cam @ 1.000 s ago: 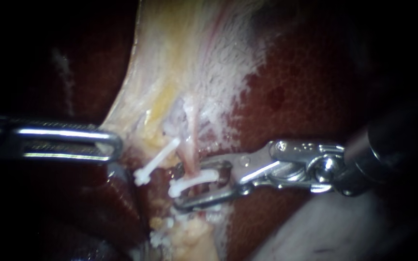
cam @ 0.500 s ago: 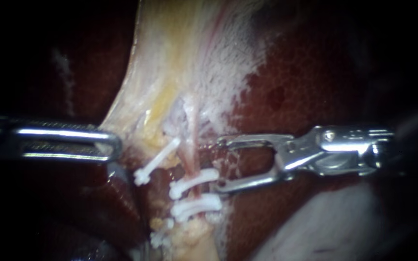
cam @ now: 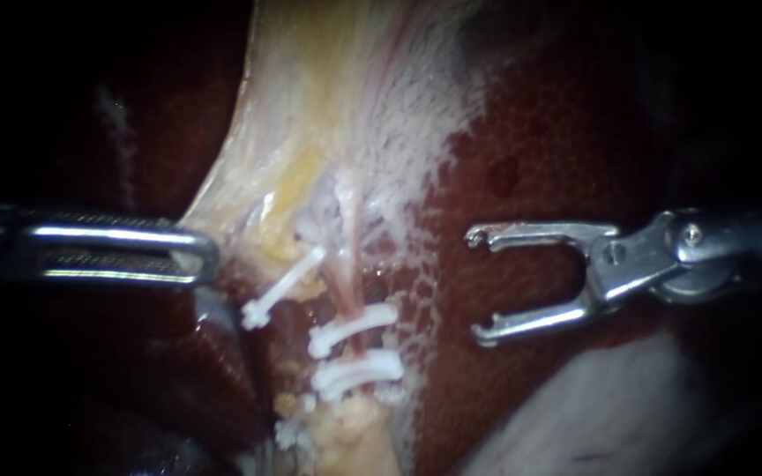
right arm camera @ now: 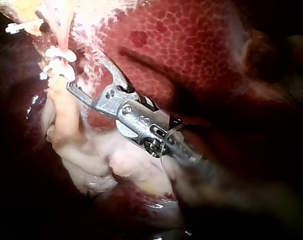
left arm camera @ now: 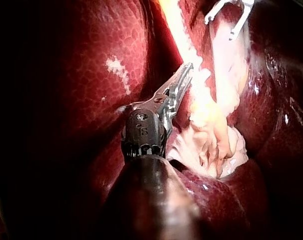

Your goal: Going back third clip right tube

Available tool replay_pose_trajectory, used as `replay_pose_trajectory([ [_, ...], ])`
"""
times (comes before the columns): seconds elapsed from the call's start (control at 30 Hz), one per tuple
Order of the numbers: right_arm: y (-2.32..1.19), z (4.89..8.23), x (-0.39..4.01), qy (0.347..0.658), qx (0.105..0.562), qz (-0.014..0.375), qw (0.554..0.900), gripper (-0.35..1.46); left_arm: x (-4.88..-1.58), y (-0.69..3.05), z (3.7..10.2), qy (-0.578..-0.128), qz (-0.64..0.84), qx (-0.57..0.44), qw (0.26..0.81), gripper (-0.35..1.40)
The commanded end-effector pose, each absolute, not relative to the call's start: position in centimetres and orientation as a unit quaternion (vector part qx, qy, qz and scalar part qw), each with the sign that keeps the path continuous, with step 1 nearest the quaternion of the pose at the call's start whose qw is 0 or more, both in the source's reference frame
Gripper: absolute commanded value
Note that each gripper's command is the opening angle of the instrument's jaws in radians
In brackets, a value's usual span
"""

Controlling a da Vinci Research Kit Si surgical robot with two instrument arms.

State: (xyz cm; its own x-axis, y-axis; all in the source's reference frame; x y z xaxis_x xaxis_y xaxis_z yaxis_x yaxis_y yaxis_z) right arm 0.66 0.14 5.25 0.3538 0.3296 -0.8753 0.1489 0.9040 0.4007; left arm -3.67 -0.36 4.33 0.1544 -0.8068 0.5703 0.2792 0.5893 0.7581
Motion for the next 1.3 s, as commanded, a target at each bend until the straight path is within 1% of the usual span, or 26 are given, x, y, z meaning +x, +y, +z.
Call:
replay_pose_trajectory([
  [0.03, 0.13, 5.23, 0.66, 0.565, 0.212, 0.057, 0.795, 0.6, -3.68, -0.37, 4.35, -0.528, -0.379, 0.248, 0.718, -0.35],
  [0.4, 0.1, 5.2, 0.66, 0.568, 0.206, 0.047, 0.796, 0.6, -3.66, -0.37, 4.72, -0.526, -0.375, 0.245, 0.723, -0.35],
  [0.63, 0.1, 5.2, 0.66, 0.568, 0.204, 0.045, 0.796, 0.6, -3.71, -0.43, 4.93, -0.517, -0.377, 0.244, 0.729, -0.35],
  [0.93, 0.1, 5.21, 0.66, 0.568, 0.204, 0.045, 0.796, 0.6, -3.86, -0.56, 5.06, -0.511, -0.376, 0.247, 0.732, -0.35],
  [1.3, 0.09, 5.21, 0.66, 0.568, 0.204, 0.045, 0.796, 0.6, -3.9, -0.6, 5.08, -0.509, -0.375, 0.252, 0.733, -0.35],
])
